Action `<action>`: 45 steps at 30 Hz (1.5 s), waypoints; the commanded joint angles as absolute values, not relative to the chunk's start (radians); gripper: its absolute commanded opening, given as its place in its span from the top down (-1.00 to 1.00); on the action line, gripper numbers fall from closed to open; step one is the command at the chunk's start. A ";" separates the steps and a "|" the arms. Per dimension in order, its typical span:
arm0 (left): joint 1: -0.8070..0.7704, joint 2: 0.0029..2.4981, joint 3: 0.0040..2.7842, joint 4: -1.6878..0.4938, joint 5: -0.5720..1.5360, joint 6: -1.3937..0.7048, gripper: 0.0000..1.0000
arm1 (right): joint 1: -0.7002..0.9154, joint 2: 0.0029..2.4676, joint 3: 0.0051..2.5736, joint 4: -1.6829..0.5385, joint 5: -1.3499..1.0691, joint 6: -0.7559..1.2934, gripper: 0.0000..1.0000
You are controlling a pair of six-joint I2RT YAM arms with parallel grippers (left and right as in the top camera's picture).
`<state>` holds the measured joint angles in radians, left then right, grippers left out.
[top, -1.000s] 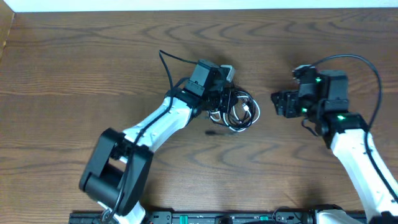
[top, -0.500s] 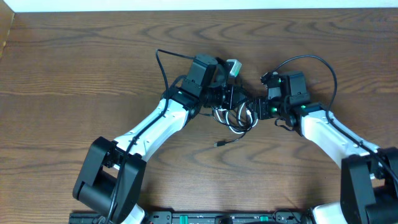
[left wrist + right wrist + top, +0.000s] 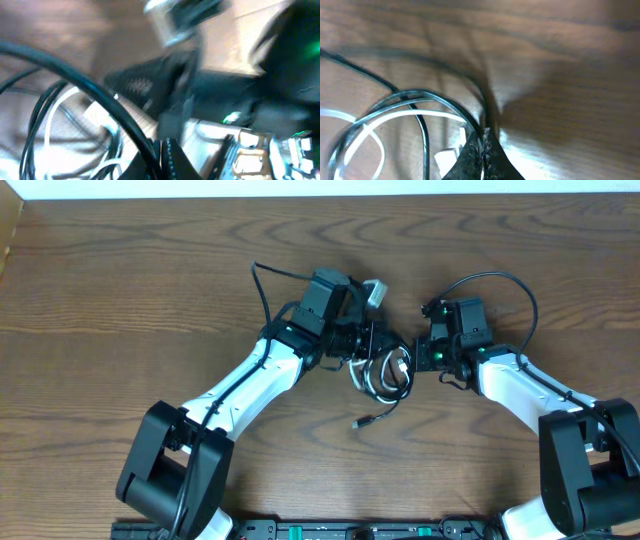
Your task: Untangle cables
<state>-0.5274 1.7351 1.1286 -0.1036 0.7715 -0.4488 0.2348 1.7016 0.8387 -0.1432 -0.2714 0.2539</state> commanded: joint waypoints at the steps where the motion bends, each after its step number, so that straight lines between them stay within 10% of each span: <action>1: -0.519 1.710 1.142 -0.217 0.612 -0.373 0.85 | 0.197 1.690 0.857 -0.120 -0.240 0.258 0.98; 10: -0.489 1.709 1.141 -0.303 0.417 -0.352 0.85 | 0.172 1.629 0.858 -0.142 -0.398 0.257 0.98; 12: -0.487 1.710 1.141 -0.311 0.343 -0.352 0.85 | 0.174 1.629 0.858 -0.166 -0.477 0.257 0.72; 22: -0.488 1.710 1.140 -0.363 0.281 -0.358 0.13 | 0.271 1.643 0.855 -0.189 -0.292 0.185 0.27; 41: -0.487 1.710 1.140 -0.485 0.357 -0.360 0.00 | 0.327 1.814 0.855 0.001 -0.186 0.186 0.49; 45: -0.487 1.709 1.140 -0.486 0.358 -0.360 0.00 | 0.327 1.814 0.855 -0.001 -0.186 0.186 0.84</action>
